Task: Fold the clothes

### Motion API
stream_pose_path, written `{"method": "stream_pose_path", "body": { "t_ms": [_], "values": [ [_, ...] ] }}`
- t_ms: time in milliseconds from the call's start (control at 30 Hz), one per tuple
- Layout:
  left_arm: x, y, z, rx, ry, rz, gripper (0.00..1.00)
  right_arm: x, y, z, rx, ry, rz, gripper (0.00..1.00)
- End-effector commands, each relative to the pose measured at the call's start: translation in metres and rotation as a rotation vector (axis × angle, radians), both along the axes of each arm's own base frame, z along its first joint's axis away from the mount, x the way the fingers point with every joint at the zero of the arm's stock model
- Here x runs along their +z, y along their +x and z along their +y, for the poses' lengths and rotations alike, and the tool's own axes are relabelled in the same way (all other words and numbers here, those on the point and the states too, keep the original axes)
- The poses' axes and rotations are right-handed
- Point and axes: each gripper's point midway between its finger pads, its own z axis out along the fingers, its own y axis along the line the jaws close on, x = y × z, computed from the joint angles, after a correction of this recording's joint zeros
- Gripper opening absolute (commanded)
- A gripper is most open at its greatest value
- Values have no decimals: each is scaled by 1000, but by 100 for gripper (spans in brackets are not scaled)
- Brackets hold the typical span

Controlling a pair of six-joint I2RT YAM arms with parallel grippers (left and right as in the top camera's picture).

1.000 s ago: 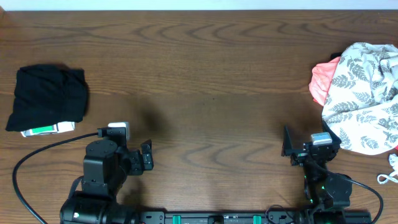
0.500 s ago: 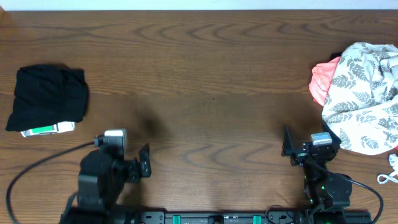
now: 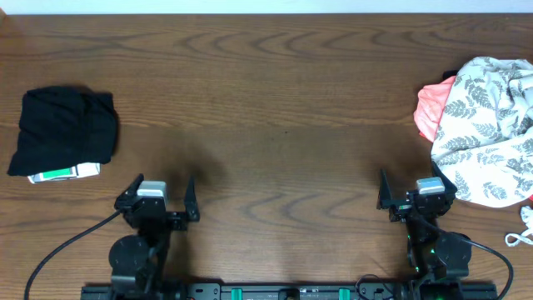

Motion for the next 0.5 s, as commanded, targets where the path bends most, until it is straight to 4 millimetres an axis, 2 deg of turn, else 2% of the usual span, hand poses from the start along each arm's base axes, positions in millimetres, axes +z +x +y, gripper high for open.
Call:
{"method": "stream_pose_path", "body": {
  "t_ms": [0,100,233,433,467],
  "values": [
    [-7,10,5,26,20,-69,98,-1,0,-2,-8,-14,1,99],
    [-6,17,9,42,14,-158,98,-1,0,-2,-8,-14,1,99],
    [-10,17,11,53,20,-139,98,-1,0,-2,-8,-14,1,99],
    [-51,14,11,51,31,26,98,-1,0,-2,-8,-14,1,99],
    [-49,14,11,51,31,21,98,-1,0,-2,-8,-14,1,99]
  ]
}}
